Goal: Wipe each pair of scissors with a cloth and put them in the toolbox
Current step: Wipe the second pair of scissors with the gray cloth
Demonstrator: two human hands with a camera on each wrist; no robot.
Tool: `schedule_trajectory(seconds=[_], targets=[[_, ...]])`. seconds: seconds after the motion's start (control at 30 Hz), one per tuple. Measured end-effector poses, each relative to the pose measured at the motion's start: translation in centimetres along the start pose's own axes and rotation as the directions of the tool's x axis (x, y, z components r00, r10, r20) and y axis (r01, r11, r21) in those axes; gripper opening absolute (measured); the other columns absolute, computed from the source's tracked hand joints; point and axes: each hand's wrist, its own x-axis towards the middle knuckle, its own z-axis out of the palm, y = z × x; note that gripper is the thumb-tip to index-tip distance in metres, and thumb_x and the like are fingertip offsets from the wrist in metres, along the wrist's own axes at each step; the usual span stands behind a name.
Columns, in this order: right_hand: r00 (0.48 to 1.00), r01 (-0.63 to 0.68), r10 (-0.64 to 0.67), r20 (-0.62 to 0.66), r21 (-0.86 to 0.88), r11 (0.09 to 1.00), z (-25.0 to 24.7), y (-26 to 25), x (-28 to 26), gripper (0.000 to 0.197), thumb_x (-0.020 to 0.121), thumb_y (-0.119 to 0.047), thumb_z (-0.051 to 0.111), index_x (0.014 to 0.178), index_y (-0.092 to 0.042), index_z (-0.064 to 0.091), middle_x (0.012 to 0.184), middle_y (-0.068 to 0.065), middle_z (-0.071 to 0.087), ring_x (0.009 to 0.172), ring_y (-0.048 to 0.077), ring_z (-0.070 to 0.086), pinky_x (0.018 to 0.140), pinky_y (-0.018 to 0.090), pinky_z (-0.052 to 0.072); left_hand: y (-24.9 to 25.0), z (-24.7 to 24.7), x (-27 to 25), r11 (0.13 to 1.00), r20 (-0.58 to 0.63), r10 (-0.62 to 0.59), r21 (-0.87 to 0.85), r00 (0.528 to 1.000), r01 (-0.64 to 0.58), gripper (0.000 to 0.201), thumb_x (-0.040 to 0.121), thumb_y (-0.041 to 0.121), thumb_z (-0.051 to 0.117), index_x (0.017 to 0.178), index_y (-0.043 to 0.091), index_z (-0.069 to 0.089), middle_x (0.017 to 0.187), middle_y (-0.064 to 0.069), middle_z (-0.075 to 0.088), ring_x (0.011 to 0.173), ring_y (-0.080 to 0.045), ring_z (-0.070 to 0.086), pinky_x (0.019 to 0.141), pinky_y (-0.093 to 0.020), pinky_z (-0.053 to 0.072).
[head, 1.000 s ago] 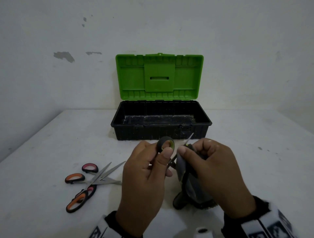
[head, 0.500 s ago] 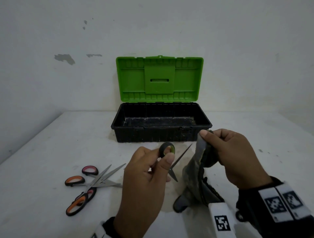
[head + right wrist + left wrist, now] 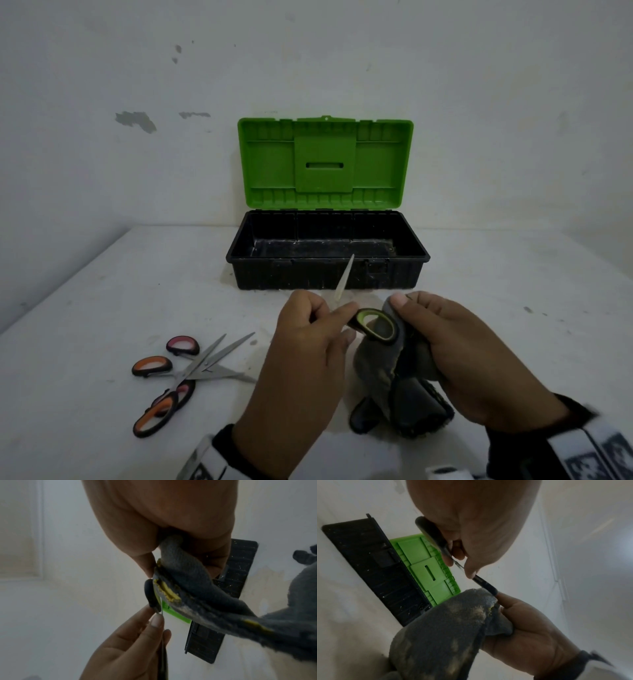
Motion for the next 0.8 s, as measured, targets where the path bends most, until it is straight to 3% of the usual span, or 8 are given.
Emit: schedule_trajectory(seconds=[0.07, 0.2, 0.3, 0.47, 0.53, 0.6, 0.7, 0.8], targets=[[0.997, 0.033, -0.041, -0.060, -0.121, 0.992, 0.4, 0.1, 0.0, 0.028, 0.095, -0.038, 0.057, 0.079, -0.019, 0.070, 0.078, 0.009, 0.074, 0.073, 0.023, 0.067, 0.075, 0.044, 0.052, -0.1, 0.0, 0.2, 0.999, 0.003, 0.026, 0.045, 1.000, -0.026, 0.025, 0.084, 0.007, 0.070, 0.110, 0.007, 0.072, 0.083, 0.004, 0.044, 0.075, -0.004, 0.043, 0.069, -0.005, 0.039], [0.944, 0.166, -0.282, -0.174, -0.486, 0.858, 1.7, 0.3, -0.6, 0.015, 0.091, -0.038, 0.064, 0.085, -0.025, 0.059, 0.081, -0.005, 0.067, 0.073, 0.007, 0.064, 0.059, 0.011, 0.042, 0.2, -0.2, 0.4, 0.999, -0.011, 0.002, 0.038, 1.000, -0.002, 0.031, 0.092, 0.033, 0.057, 0.099, 0.008, 0.074, 0.083, 0.004, 0.046, 0.073, 0.000, 0.041, 0.066, -0.006, 0.038], [0.900, 0.210, -0.378, -0.217, -0.544, 0.812, 2.1, 0.7, -0.6, 0.016, 0.088, -0.030, 0.070, 0.086, -0.025, 0.055, 0.082, -0.009, 0.062, 0.071, 0.000, 0.060, 0.060, 0.004, 0.043, 0.0, -0.2, 0.1, 0.999, -0.081, -0.005, 0.045, 0.997, 0.009, 0.024, 0.085, 0.025, 0.068, 0.106, 0.013, 0.070, 0.095, 0.003, 0.047, 0.079, -0.004, 0.049, 0.069, -0.011, 0.047], [0.878, 0.240, -0.384, -0.287, -0.429, 0.871, 1.7, 1.3, -0.4, 0.017, 0.086, -0.030, 0.071, 0.084, -0.025, 0.056, 0.079, -0.003, 0.067, 0.070, 0.000, 0.065, 0.055, 0.011, 0.049, 0.1, -1.3, -0.2, 0.935, -0.130, -0.351, -0.110, 0.927, 0.338, 0.045, 0.074, 0.049, 0.072, 0.107, 0.033, 0.046, 0.101, 0.017, 0.044, 0.090, 0.001, 0.051, 0.065, -0.011, 0.047], [0.874, 0.252, -0.391, -0.290, -0.417, 0.873, 1.7, 1.7, -0.3, 0.017, 0.086, -0.034, 0.070, 0.084, -0.025, 0.055, 0.078, -0.002, 0.068, 0.068, 0.005, 0.066, 0.056, 0.017, 0.052, 0.1, -1.8, 0.2, 0.804, 0.009, -0.560, -0.237, 0.828, 0.546, 0.051, 0.069, 0.064, 0.063, 0.107, 0.035, 0.045, 0.098, 0.016, 0.054, 0.087, 0.001, 0.056, 0.065, -0.012, 0.044], [0.866, 0.263, -0.404, -0.296, -0.417, 0.870, 1.8, 2.1, -0.3, 0.018, 0.086, -0.037, 0.069, 0.083, -0.026, 0.055, 0.077, -0.001, 0.068, 0.067, 0.008, 0.066, 0.057, 0.021, 0.051, -0.1, -2.2, 0.6, 0.671, 0.193, -0.650, -0.308, 0.735, 0.674, 0.062, 0.060, 0.074, 0.054, 0.104, 0.031, 0.053, 0.087, 0.009, 0.067, 0.073, -0.003, 0.065, 0.062, -0.017, 0.050], [0.866, 0.297, -0.421, -0.269, -0.400, 0.867, 2.2, 2.5, -0.5, 0.020, 0.085, -0.035, 0.070, 0.080, -0.025, 0.054, 0.073, 0.000, 0.067, 0.065, 0.010, 0.064, 0.055, 0.016, 0.047, -0.1, -2.5, 0.9, 0.676, 0.278, -0.619, -0.287, 0.735, 0.678, 0.059, 0.056, 0.077, 0.055, 0.086, 0.027, 0.064, 0.069, 0.005, 0.068, 0.059, -0.006, 0.061, 0.058, -0.023, 0.051], [0.896, 0.329, -0.400, -0.192, -0.319, 0.889, 2.2, 2.1, -0.8, 0.022, 0.081, -0.042, 0.068, 0.080, -0.022, 0.058, 0.071, 0.002, 0.069, 0.065, 0.012, 0.066, 0.057, 0.019, 0.051, -0.2, -2.5, 0.7, 0.766, 0.198, -0.578, -0.203, 0.792, 0.610, 0.053, 0.059, 0.075, 0.062, 0.073, 0.023, 0.063, 0.067, 0.001, 0.064, 0.060, -0.006, 0.056, 0.055, -0.022, 0.047]])
